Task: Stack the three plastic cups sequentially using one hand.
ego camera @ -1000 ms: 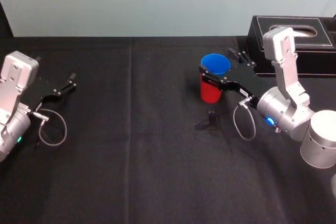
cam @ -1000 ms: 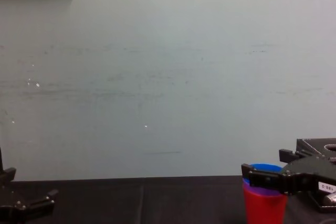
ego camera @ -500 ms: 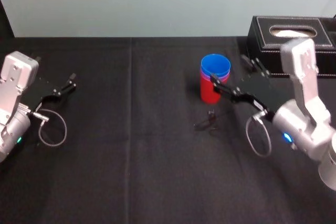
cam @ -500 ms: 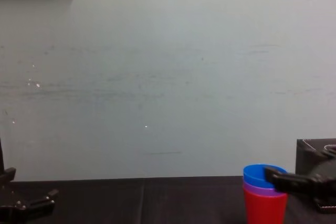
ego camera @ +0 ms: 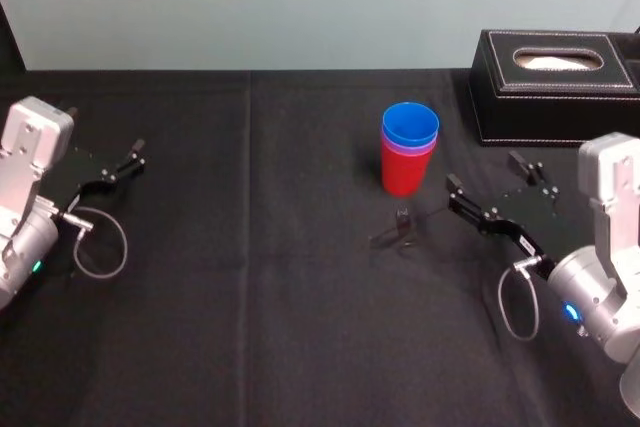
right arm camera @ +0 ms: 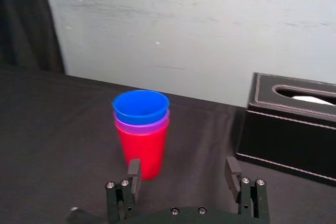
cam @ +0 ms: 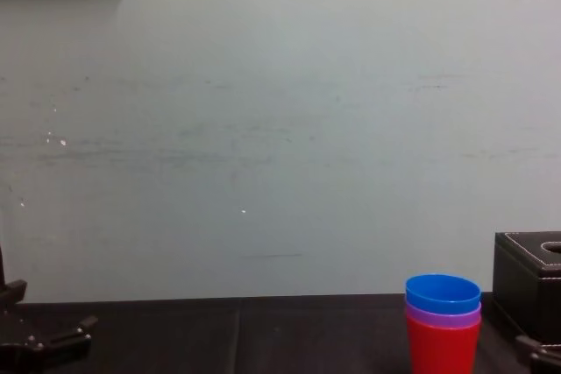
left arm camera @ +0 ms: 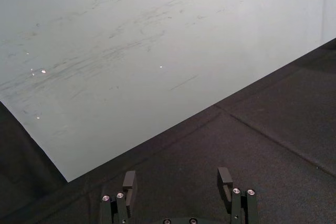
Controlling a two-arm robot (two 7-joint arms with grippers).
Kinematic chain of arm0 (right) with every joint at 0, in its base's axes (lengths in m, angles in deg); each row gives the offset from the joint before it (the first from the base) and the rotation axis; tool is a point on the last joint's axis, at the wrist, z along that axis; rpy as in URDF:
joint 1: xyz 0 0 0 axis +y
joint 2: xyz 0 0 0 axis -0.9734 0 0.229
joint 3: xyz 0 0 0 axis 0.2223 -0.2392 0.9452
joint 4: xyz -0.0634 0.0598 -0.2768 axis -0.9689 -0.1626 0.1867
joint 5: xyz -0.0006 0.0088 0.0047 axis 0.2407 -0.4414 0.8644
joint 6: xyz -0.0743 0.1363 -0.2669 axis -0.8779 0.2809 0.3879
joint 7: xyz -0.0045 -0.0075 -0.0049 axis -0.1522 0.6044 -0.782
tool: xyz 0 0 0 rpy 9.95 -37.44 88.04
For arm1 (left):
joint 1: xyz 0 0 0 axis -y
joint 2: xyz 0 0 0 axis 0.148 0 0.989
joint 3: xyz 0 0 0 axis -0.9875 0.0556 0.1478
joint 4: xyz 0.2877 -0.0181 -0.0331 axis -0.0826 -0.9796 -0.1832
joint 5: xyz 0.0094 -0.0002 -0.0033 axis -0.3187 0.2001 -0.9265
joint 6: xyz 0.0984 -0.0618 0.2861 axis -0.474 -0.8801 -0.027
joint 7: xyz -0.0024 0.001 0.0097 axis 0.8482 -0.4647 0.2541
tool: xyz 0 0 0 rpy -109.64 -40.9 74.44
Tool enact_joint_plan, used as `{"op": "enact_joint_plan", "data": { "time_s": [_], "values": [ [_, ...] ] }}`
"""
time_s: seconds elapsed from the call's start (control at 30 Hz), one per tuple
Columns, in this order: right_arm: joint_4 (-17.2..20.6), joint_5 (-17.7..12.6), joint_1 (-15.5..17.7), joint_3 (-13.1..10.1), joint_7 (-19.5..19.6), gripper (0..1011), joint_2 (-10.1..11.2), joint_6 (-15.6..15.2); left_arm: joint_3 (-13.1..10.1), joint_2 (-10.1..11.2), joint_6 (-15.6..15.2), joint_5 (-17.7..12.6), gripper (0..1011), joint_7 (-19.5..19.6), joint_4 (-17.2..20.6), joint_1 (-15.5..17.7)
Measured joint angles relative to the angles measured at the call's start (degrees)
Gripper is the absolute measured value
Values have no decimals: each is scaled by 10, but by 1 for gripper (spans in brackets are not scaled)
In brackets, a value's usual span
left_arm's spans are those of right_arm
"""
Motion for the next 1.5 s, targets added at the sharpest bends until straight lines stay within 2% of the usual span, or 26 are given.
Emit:
{"op": "enact_joint_plan", "data": {
  "time_s": [0.17,0.27,0.47,0.6,1.5],
  "values": [
    [-17,15,2,-9,15,1002,-14,25,0,0,0,0,1005,0,0,0],
    [-27,33,7,-20,38,1003,-28,52,0,0,0,0,1005,0,0,0],
    [-30,56,14,-33,59,1003,-43,86,0,0,0,0,1005,0,0,0],
    [-31,58,17,-36,56,1003,-45,94,0,0,0,0,1005,0,0,0],
    [-31,58,16,-34,57,1002,-44,91,0,0,0,0,1005,0,0,0]
  ]
}}
